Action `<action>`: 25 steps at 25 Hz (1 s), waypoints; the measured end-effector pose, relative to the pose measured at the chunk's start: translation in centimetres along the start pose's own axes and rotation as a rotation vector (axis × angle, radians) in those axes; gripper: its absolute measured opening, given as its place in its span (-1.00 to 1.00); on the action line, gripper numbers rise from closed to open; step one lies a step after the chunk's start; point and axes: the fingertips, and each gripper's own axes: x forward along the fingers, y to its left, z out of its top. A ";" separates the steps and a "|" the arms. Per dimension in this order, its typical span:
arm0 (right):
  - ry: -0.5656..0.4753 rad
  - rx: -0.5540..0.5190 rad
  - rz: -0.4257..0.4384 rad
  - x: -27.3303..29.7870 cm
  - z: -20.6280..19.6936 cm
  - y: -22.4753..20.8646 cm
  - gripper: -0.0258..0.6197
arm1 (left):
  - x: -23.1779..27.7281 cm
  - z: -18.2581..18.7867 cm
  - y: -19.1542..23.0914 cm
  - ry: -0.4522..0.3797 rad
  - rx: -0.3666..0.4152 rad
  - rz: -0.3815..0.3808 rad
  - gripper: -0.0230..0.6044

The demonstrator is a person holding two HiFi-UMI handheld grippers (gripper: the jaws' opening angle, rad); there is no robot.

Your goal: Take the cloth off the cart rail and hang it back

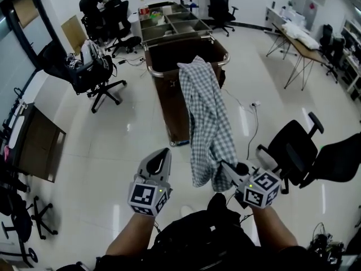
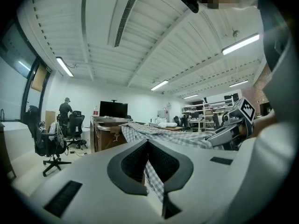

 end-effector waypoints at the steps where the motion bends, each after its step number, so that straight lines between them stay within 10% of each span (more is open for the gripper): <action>1: 0.002 0.001 0.000 -0.5 -0.1 0.3 -0.86 | 0.1 0.0 -0.2 0.000 0.001 -0.008 -0.93; 25: -0.031 0.049 -0.145 -4.7 -0.8 -3.8 -0.86 | 3.8 -0.3 -5.9 0.000 -0.013 -0.154 -0.93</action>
